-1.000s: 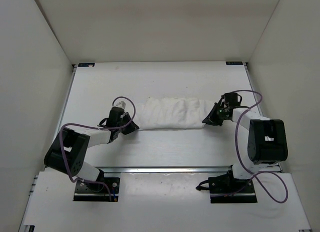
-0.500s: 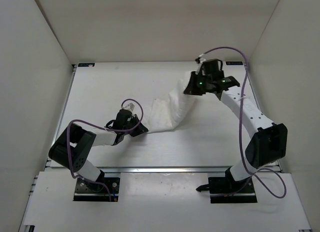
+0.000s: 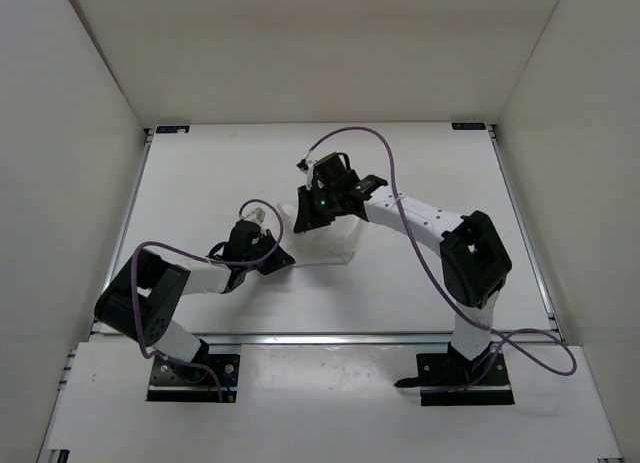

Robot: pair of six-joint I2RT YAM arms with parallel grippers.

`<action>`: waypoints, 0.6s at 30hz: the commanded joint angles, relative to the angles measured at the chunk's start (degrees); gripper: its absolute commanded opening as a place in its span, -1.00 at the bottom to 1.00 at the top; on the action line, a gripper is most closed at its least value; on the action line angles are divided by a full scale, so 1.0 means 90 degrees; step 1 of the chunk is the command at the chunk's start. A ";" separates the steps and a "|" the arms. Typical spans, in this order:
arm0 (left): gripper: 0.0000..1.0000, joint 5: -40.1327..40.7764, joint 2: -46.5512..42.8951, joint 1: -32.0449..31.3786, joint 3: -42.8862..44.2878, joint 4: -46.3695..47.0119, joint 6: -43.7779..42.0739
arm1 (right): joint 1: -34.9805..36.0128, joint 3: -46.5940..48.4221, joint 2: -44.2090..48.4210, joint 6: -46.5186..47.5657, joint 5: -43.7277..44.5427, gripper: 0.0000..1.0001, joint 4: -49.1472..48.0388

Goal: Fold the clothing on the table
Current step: Fold the skirt

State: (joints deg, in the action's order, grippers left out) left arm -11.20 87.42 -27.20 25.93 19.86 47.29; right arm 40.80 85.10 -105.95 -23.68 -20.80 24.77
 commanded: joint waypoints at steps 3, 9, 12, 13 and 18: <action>-1.00 -0.0025 -0.0240 0.0044 -0.0186 -0.0048 0.0039 | 0.0213 -0.0100 -0.0443 -0.0328 -0.0520 -0.98 -0.0692; -0.88 -0.0191 -0.0543 0.0190 -0.0313 -0.0058 0.0117 | 0.0282 0.0299 -0.0952 -0.0259 -0.0883 -0.92 -0.0254; -0.57 -0.0376 -0.0913 0.0375 -0.0430 -0.0126 0.0195 | 0.0350 0.0252 -0.0612 -0.0210 -0.1039 -0.74 -0.0243; -0.56 -0.0386 -0.1059 0.0453 -0.0469 -0.0165 0.0185 | 0.0389 0.0280 -0.0427 -0.0210 -0.1126 -0.74 -0.0233; -0.04 -0.0533 -0.2025 0.0688 -0.0489 -0.0731 0.0273 | 0.0195 0.0242 0.0278 -0.0249 -0.1761 -0.03 0.0001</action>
State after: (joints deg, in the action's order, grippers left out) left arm -13.96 74.59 -22.13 21.89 15.68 49.32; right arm 43.31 84.79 -110.41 -25.93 -31.48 24.93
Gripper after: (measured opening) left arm 0.446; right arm 0.446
